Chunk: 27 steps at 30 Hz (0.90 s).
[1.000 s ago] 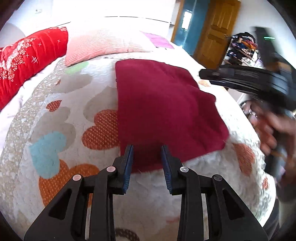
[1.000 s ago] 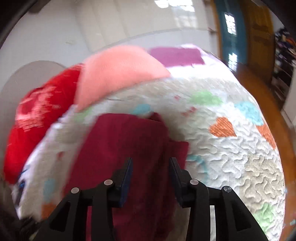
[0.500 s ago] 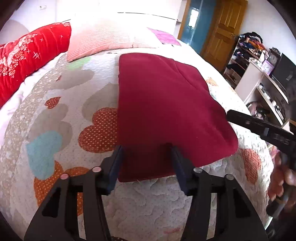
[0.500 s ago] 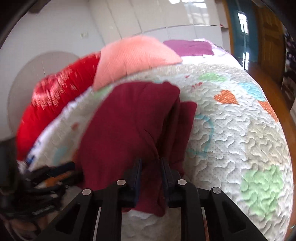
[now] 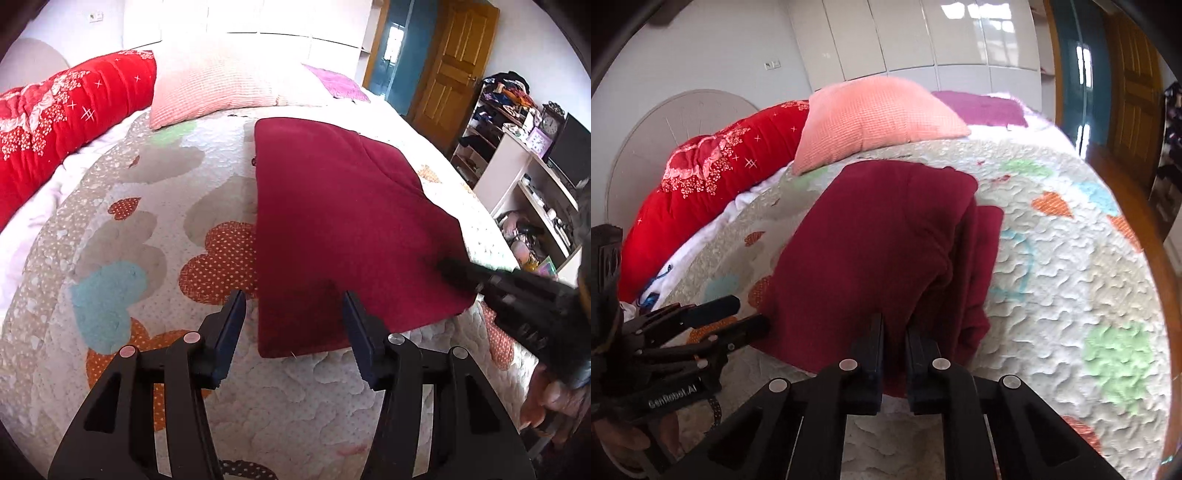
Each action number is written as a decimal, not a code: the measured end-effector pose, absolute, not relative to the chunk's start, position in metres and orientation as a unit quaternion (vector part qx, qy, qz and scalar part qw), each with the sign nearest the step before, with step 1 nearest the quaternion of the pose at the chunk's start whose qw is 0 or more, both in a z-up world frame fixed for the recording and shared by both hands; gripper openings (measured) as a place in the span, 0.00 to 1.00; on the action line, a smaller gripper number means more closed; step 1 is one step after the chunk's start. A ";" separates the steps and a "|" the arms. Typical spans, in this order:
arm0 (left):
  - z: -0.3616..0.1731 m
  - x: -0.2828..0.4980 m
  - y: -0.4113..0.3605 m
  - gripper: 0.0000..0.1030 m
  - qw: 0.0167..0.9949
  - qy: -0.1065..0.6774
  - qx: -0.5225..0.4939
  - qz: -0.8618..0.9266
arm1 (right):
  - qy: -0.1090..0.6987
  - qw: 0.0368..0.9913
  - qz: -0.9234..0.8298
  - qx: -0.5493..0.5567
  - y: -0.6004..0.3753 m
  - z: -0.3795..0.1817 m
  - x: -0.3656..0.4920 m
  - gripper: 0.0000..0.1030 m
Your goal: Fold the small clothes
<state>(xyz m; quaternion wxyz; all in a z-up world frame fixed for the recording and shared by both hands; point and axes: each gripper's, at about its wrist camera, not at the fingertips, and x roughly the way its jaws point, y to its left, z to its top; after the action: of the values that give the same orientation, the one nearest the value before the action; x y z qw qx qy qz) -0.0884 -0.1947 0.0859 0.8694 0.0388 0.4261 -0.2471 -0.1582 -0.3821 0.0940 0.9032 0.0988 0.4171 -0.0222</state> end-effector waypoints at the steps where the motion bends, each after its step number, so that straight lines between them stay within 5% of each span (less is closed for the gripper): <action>1: 0.085 -0.087 -0.194 0.52 0.869 0.428 0.036 -0.245 | 0.428 0.898 -0.026 0.097 -0.383 0.088 -0.156 0.08; 6: 0.085 -0.078 -0.192 0.52 0.868 0.429 0.024 -0.250 | 0.439 0.891 -0.020 0.119 -0.389 0.078 -0.159 0.11; 8: 0.087 -0.070 -0.190 0.54 0.866 0.431 0.010 -0.252 | 0.415 0.900 -0.026 0.134 -0.396 0.090 -0.165 0.45; 11: 0.085 -0.053 -0.190 0.72 0.856 0.440 -0.030 -0.271 | 0.367 0.913 -0.046 0.169 -0.414 0.103 -0.168 0.70; 23: 0.050 0.003 -0.222 0.85 0.803 0.494 -0.083 -0.322 | 0.394 0.861 0.007 0.320 -0.468 0.033 -0.093 0.77; 27: 0.058 0.000 -0.227 0.66 0.808 0.490 -0.069 -0.320 | 0.389 0.866 0.020 0.314 -0.462 0.035 -0.086 0.54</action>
<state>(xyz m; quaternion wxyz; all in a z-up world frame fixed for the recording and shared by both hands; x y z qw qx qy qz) -0.0003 -0.2267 0.0579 0.8082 -0.0687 0.4898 -0.3198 -0.0863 -0.4624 0.0345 0.8659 0.3143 0.3885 0.0202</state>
